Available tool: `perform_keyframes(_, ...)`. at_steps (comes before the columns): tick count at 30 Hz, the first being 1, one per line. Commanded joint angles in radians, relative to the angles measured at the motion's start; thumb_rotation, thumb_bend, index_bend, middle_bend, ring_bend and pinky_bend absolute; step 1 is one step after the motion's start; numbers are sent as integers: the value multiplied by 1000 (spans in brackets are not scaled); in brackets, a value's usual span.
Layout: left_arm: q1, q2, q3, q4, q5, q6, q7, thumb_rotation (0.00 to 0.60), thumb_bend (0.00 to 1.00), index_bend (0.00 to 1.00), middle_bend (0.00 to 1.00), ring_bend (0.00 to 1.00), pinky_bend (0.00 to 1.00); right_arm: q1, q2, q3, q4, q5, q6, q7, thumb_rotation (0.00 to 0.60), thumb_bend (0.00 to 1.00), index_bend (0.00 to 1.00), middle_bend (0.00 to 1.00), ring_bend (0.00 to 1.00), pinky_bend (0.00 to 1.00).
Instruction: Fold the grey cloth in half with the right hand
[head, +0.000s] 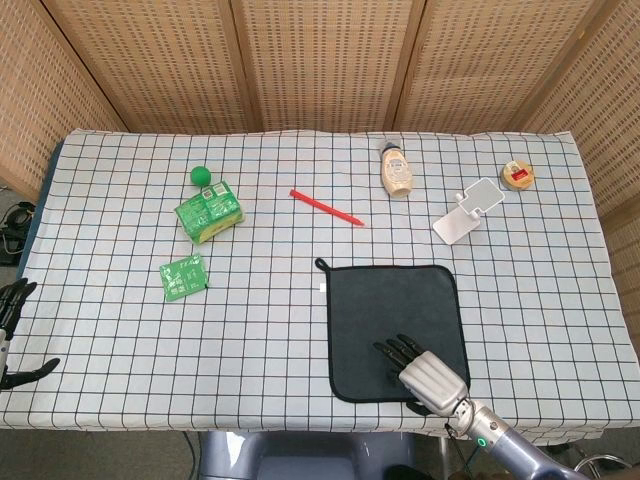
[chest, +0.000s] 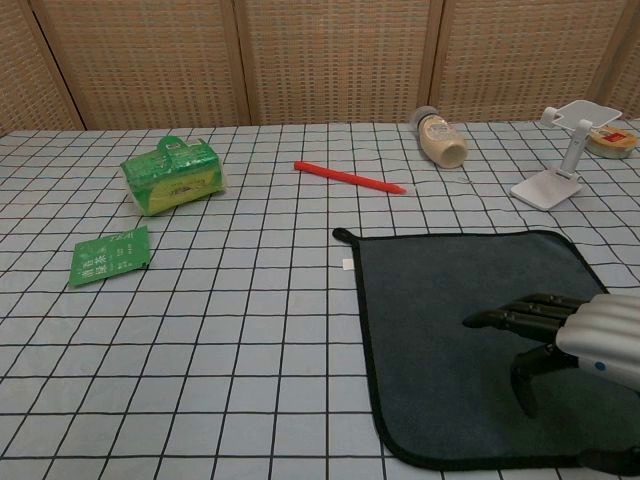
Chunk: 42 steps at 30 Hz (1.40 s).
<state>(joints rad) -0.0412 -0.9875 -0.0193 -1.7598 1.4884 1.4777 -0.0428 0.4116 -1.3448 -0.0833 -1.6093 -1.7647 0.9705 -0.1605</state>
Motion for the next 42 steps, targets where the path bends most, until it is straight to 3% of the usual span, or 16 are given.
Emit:
perform_keyframes(1, 0, 0, 0, 0, -2, -1, -3, 600, 0, 0, 0, 0, 0, 2, -16, -6, 18, 8, -1, -11, 600, 432, 492, 0, 0, 0)
perform_keyframes(27, -1, 3, 5, -1, 9, 2, -6, 600, 0, 0, 0, 0, 0, 4, -91, -56, 119, -11, 51, -77, 600, 445, 491, 0, 0, 0)
perform_keyframes(35, -3, 0, 6, 0, 8, -3, -2, 600, 0, 0, 0, 0, 0, 5, -102, -59, 146, -18, 72, -72, 600, 573, 506, 0, 0, 0)
perform_keyframes(42, -5, -3, 6, -1, 6, -5, 4, 600, 0, 0, 0, 0, 0, 10, -105, -62, 156, -20, 92, -41, 600, 608, 521, 0, 0, 0)
